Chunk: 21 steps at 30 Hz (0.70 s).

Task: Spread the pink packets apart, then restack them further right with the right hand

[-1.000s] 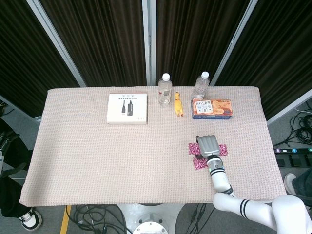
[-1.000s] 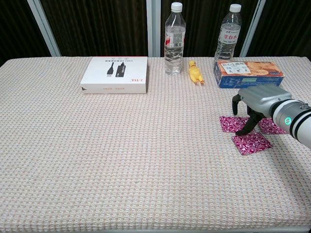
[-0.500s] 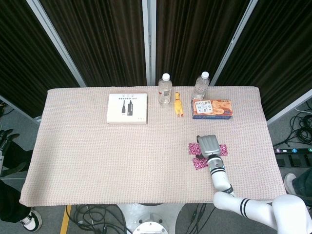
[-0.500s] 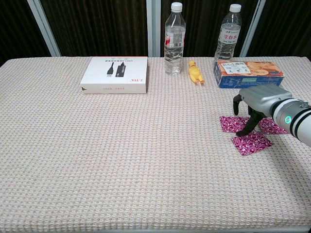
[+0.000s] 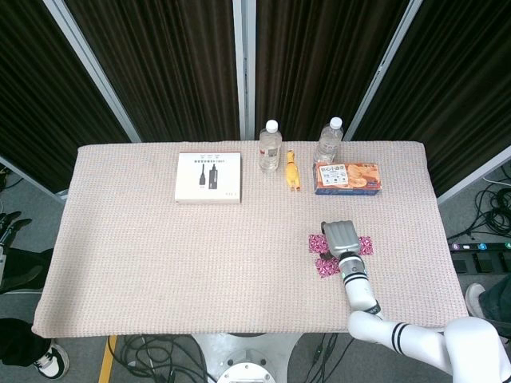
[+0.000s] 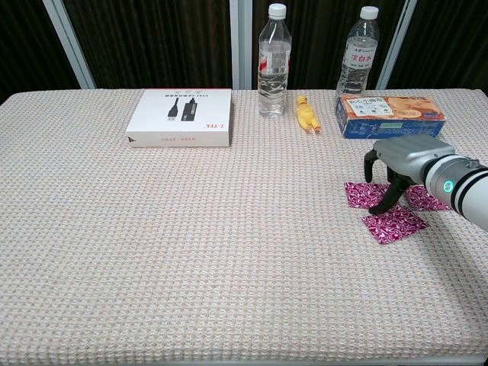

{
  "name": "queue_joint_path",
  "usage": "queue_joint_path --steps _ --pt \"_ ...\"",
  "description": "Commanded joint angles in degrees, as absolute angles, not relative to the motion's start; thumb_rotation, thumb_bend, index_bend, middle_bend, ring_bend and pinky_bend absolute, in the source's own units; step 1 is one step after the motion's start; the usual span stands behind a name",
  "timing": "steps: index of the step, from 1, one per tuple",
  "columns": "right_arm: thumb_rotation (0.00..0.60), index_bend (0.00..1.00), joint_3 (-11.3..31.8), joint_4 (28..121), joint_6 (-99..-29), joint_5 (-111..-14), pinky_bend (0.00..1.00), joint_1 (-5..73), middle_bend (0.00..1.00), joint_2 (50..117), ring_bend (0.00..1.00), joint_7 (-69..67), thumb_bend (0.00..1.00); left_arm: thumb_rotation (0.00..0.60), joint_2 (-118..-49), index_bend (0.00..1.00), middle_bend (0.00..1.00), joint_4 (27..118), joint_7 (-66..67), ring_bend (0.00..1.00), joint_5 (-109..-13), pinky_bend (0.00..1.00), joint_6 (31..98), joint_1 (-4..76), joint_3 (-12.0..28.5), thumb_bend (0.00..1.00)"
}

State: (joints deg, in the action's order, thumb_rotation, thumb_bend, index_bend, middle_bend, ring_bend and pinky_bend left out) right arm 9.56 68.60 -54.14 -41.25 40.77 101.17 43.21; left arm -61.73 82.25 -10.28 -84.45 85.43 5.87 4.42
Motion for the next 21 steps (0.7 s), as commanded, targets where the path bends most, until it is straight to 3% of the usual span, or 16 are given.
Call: queue_joint_path --steps 1,9,21 --pt "0.488 0.39 9.7 68.7 -53.7 -40.6 1.0 41.0 1.0 101.1 1.0 43.2 0.0 0.6 -61.7 0.25 0.23 82.2 -10.3 0.12 -84.4 0.24 85.4 5.8 4.4 0.0" --pt "0.488 0.4 9.5 68.8 -53.7 -40.7 1.0 41.2 1.0 100.9 1.0 42.7 0.0 0.6 -61.8 0.25 0.23 82.2 -10.3 0.12 -84.3 0.24 85.2 5.9 4.5 0.0" --pt "0.572 0.45 9.6 69.9 -54.5 -41.3 1.0 41.3 1.0 100.5 1.0 41.7 0.0 0.6 -61.7 0.25 0.23 82.1 -10.7 0.12 -84.2 0.24 85.3 5.8 4.5 0.0"
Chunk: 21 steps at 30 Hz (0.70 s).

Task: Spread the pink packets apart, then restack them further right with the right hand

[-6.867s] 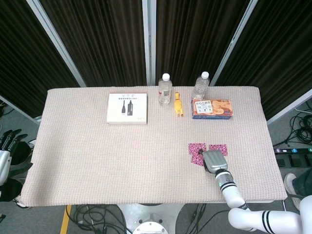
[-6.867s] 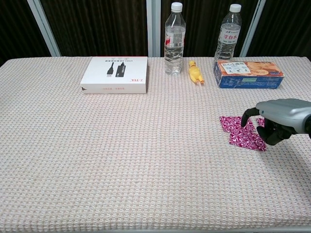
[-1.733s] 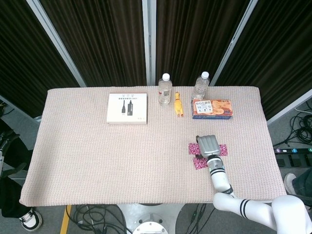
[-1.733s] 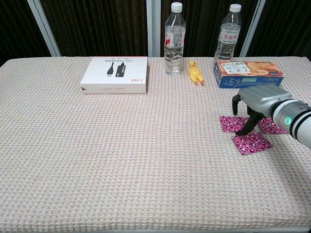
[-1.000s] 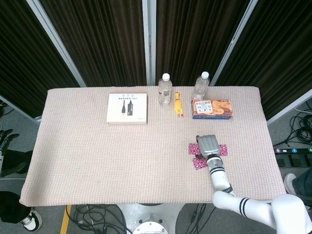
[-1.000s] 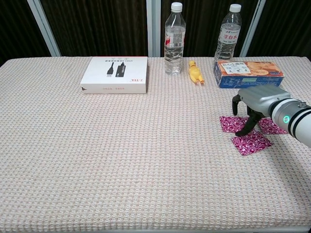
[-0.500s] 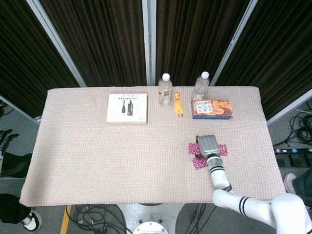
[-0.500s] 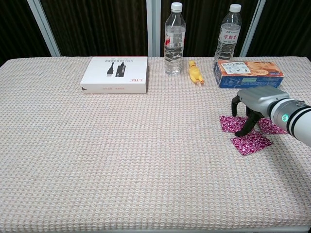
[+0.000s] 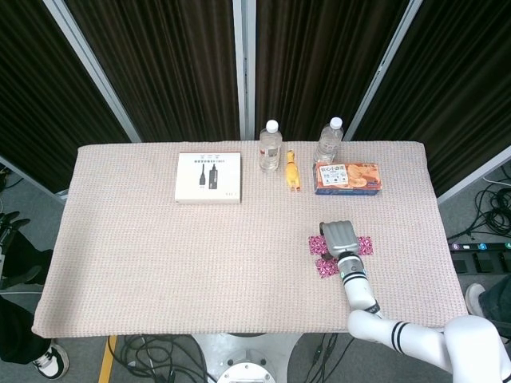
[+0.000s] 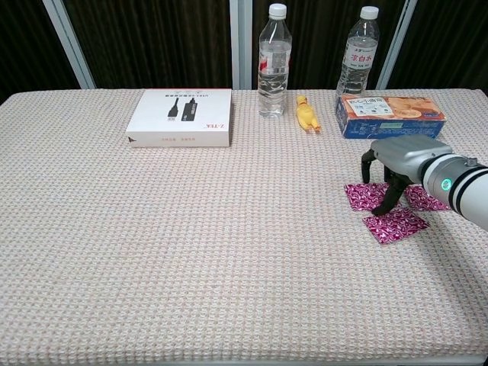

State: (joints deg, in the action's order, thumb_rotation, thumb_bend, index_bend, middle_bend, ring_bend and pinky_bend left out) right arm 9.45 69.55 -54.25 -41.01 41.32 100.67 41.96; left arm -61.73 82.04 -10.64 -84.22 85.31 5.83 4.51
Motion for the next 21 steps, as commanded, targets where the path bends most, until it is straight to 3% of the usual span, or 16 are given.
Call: queue_joint_path --steps 1,13,21 --pt "0.578 0.45 9.6 70.1 -54.7 -41.5 1.0 41.2 1.0 100.3 1.0 41.5 0.0 0.6 -61.7 0.25 0.23 82.1 -10.7 0.12 -84.3 0.24 85.3 5.8 4.5 0.0" --pt "0.586 0.45 9.8 73.7 -56.7 -42.3 1.0 40.8 1.0 97.8 1.0 40.9 0.0 0.6 -61.5 0.25 0.23 82.5 -10.4 0.12 -84.5 0.24 85.5 5.8 4.5 0.0" --pt "0.583 0.45 8.4 79.1 -60.0 -43.5 1.0 38.4 1.0 92.2 1.0 40.9 0.0 0.6 -61.6 0.25 0.23 83.0 -10.0 0.12 -84.7 0.24 85.3 6.1 4.5 0.0"
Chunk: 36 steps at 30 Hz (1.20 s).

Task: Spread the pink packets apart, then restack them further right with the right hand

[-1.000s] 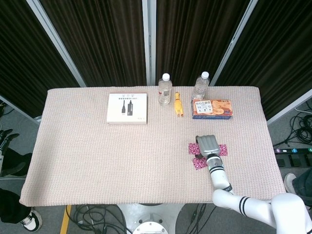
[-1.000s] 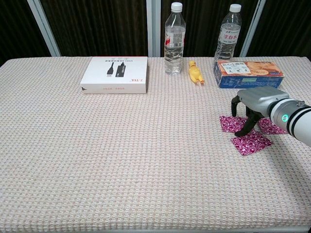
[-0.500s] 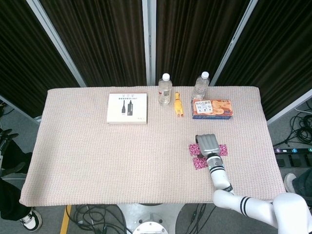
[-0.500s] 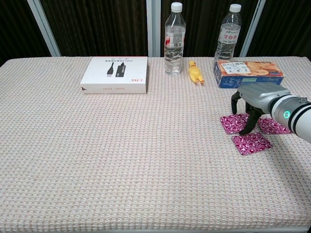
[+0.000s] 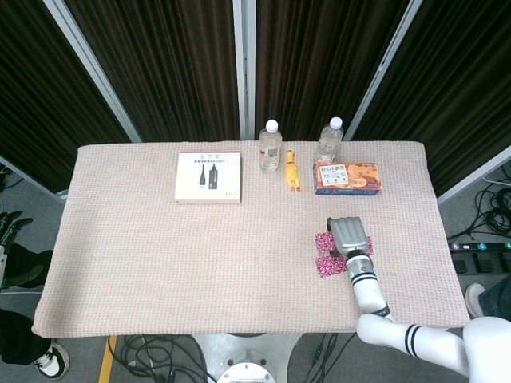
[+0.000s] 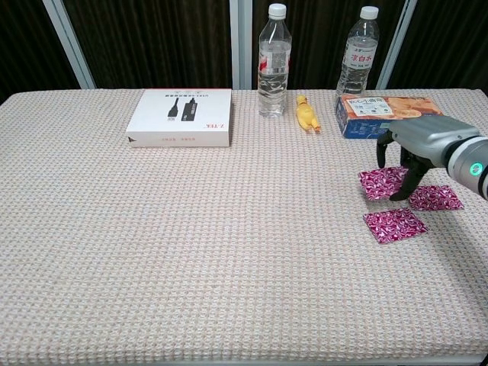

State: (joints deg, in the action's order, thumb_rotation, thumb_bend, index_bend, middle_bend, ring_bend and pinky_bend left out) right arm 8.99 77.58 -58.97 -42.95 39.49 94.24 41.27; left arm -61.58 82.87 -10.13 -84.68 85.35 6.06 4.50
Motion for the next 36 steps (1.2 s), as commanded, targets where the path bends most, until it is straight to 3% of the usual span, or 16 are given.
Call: queue_joint_path --steps 1,12,36 --pt "0.581 0.45 8.2 79.3 -60.0 -43.6 1.0 38.0 1.0 91.5 1.0 40.5 0.0 0.6 -61.6 0.25 0.23 83.0 -9.9 0.12 -84.7 0.24 85.3 6.1 4.5 0.0" --pt "0.587 0.45 6.0 75.2 -56.5 -46.0 1.0 34.5 1.0 87.9 1.0 32.9 0.0 0.6 -62.2 0.25 0.23 83.7 -8.1 0.12 -85.1 0.24 84.8 6.5 4.2 0.0" --pt "0.585 0.45 6.7 70.0 -52.9 -47.1 1.0 34.9 1.0 91.0 1.0 30.9 0.0 0.6 -62.1 0.25 0.23 83.4 -7.8 0.12 -84.6 0.24 84.6 6.4 4.1 0.0"
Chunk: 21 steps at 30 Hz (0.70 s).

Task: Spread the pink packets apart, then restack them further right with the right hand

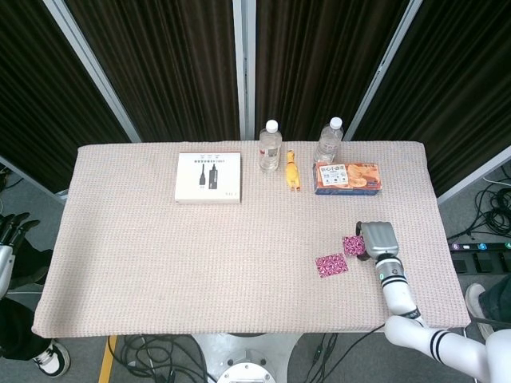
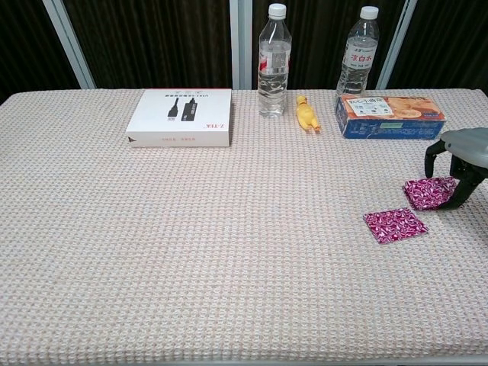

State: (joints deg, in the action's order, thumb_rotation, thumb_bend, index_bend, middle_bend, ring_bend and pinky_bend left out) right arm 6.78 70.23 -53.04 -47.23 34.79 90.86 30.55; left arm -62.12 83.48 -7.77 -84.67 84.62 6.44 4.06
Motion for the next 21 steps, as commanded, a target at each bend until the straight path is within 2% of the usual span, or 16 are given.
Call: queue_joint_path --steps 1,21 --pt "0.584 0.45 6.7 69.9 -52.8 -47.1 1.0 34.9 1.0 91.2 1.0 31.1 0.0 0.6 -62.2 0.25 0.23 83.4 -7.8 0.12 -84.6 0.24 84.6 6.4 4.1 0.0" --pt "0.584 0.45 6.8 68.4 -51.9 -45.9 1.0 35.4 1.0 92.3 1.0 32.7 0.0 0.6 -62.4 0.25 0.23 82.9 -8.1 0.12 -84.4 0.24 84.3 6.5 4.1 0.0"
